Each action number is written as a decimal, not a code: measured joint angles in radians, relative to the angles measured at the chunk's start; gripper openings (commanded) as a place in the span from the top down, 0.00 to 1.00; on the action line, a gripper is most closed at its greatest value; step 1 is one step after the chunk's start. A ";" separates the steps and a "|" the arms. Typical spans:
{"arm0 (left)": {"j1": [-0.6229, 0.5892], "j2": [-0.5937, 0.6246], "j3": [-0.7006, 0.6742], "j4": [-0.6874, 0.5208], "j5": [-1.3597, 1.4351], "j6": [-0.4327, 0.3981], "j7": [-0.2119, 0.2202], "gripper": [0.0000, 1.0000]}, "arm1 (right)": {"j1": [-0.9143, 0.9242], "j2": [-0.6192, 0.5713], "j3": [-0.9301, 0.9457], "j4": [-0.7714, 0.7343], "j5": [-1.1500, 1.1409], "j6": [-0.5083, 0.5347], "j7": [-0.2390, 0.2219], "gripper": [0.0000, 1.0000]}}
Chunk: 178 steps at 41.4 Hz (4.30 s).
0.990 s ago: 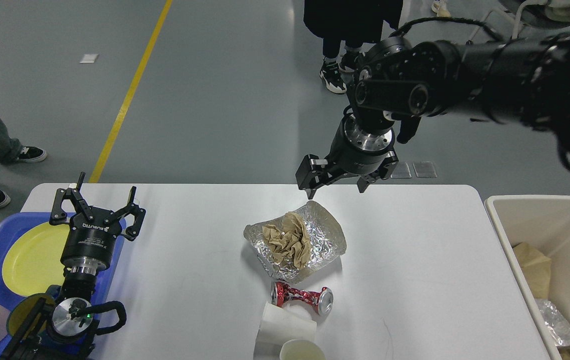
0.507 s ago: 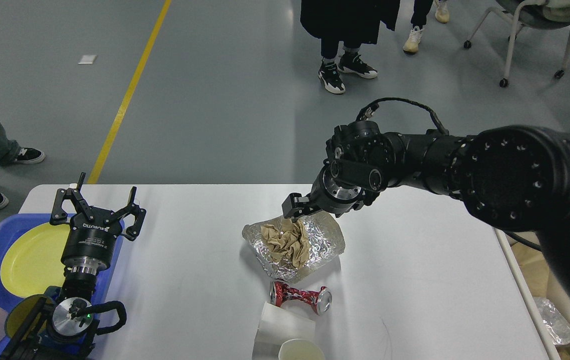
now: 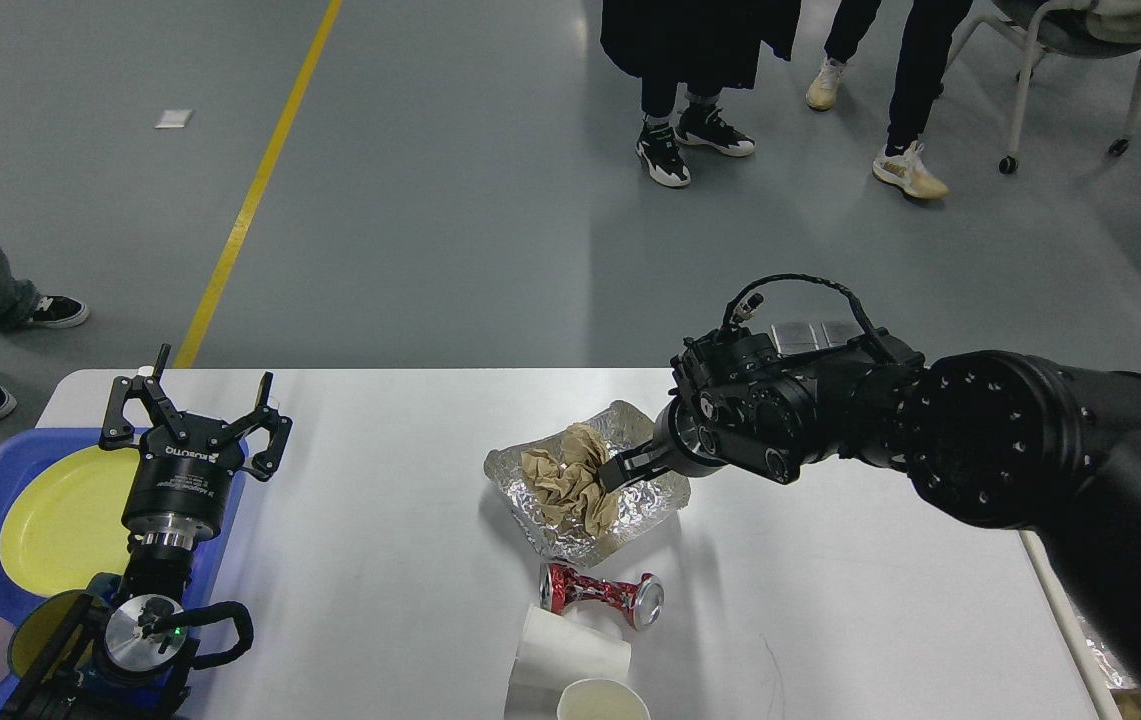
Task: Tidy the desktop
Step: 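Move the right gripper over the crumpled foil with paper, then lower the right gripper and grasp the crumpled foil bundle, then lift the foil bundle and carry it toward the white bin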
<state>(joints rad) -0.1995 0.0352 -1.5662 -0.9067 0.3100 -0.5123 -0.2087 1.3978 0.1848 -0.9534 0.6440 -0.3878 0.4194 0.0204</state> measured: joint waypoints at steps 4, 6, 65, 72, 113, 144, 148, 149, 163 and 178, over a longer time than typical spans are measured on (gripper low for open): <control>0.000 0.000 0.000 0.000 0.000 0.000 0.000 0.03 | 0.017 -0.027 -0.003 0.008 0.217 0.037 -0.018 0.00; 0.000 0.000 0.000 0.000 0.000 0.000 0.000 0.03 | 0.028 -0.042 -0.007 0.012 0.327 0.064 -0.025 0.00; 0.000 0.000 0.000 0.000 0.000 0.000 0.000 0.03 | -0.216 -0.096 0.113 0.007 1.217 -0.334 -0.211 0.07; 0.000 0.000 0.000 0.000 0.000 0.000 0.000 0.03 | -0.216 -0.092 0.117 0.001 1.207 -0.332 -0.211 0.07; 0.000 0.000 0.000 0.000 0.000 0.000 0.001 0.03 | -0.291 -0.036 0.182 -0.117 1.165 -0.332 -0.211 1.00; 0.000 0.000 0.000 0.000 0.000 0.000 0.000 0.03 | -0.267 -0.036 0.180 -0.076 1.049 -0.335 -0.316 1.00; 0.000 0.000 0.000 0.000 0.000 0.000 0.000 0.03 | -0.249 -0.040 0.181 -0.063 1.046 -0.335 -0.320 1.00; 0.000 0.000 0.000 0.000 0.000 0.000 0.000 0.03 | -0.246 -0.041 0.181 -0.060 1.045 -0.335 -0.321 1.00; 0.000 0.000 0.000 0.000 0.000 0.000 0.001 0.03 | -0.190 -0.062 0.178 0.006 1.040 -0.326 -0.323 1.00; 0.000 0.000 0.000 0.000 0.000 0.000 0.001 0.03 | 0.016 -0.184 0.131 0.226 1.039 -0.310 -0.329 1.00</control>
<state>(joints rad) -0.1994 0.0353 -1.5662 -0.9067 0.3099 -0.5123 -0.2076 1.4138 0.0008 -0.8223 0.8697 0.6514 0.1098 -0.3083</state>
